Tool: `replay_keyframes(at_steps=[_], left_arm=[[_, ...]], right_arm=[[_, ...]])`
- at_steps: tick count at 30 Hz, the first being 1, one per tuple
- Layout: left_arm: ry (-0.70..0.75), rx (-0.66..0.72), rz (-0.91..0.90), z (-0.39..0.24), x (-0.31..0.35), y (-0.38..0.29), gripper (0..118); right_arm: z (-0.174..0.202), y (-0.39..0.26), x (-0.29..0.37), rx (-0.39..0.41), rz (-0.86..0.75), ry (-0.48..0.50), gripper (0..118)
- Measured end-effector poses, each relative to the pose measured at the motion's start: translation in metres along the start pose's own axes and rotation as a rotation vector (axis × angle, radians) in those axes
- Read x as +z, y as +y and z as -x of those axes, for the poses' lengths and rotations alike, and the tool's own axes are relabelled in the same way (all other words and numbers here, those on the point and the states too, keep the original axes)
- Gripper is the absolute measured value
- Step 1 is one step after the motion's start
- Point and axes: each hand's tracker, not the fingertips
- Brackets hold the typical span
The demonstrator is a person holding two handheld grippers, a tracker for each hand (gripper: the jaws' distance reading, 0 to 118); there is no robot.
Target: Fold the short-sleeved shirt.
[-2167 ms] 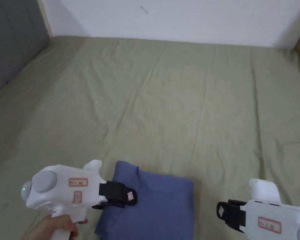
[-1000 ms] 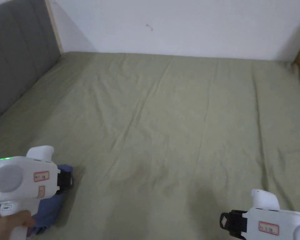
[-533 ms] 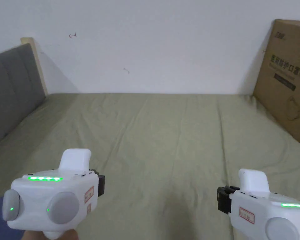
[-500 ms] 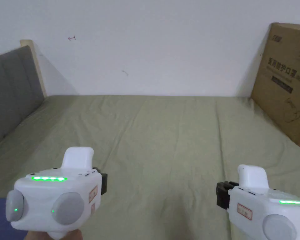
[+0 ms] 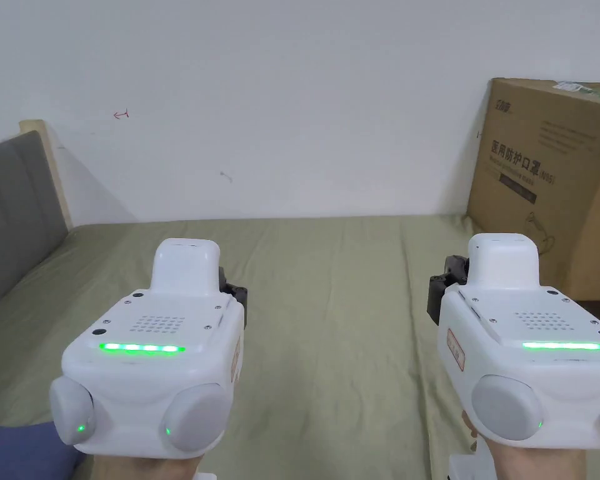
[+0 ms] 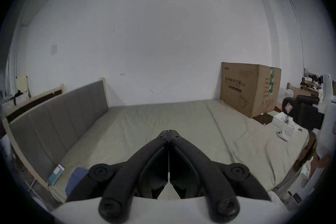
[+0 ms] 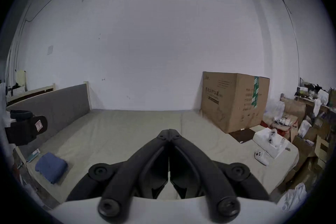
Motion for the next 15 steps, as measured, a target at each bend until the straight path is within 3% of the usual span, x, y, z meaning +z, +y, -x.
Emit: replay_keyframes(at_steps=[2, 4, 5, 8, 10, 11, 13, 14, 15], left_arm=[[0.031, -0.002, -0.020, -0.0009, 0.0043, -0.0006, 8], [0.038, 0.004, -0.027, -0.0003, 0.0077, -0.0015, 35], [0.036, 0.006, -0.025, 0.0013, 0.0065, -0.0019, 59], [0.044, 0.016, -0.006, 0.0025, 0.0050, -0.0031, 77], [0.066, 0.025, -0.014, 0.0038, 0.0061, -0.0032, 97], [0.077, 0.026, -0.025, 0.0045, 0.0073, -0.0027, 100], [0.087, 0.017, -0.019, 0.0055, 0.0075, -0.0001, 101], [0.086, 0.007, -0.013, 0.0061, 0.0074, 0.0003, 102], [0.087, 0.001, -0.004, 0.0064, 0.0070, 0.0003, 102]], right_arm=[[0.0009, -0.0012, -0.0016, 0.011, 0.007, -0.007, 0], [0.0018, -0.0025, -0.0006, 0.016, 0.006, -0.017, 0], [0.0017, -0.0030, 0.0002, 0.013, 0.004, -0.015, 0], [0.0020, -0.0036, -0.0012, 0.008, 0.013, 0.003, 0], [0.0032, -0.0037, -0.0018, 0.016, 0.015, 0.007, 4], [0.0040, -0.0040, -0.0023, 0.017, 0.011, 0.002, 25], [0.0021, -0.0055, -0.0055, -0.002, 0.014, -0.005, 94], [0.0004, -0.0082, -0.0021, 0.017, 0.035, 0.011, 118], [-0.0004, -0.0048, -0.0021, -0.008, -0.005, 0.004, 117]])
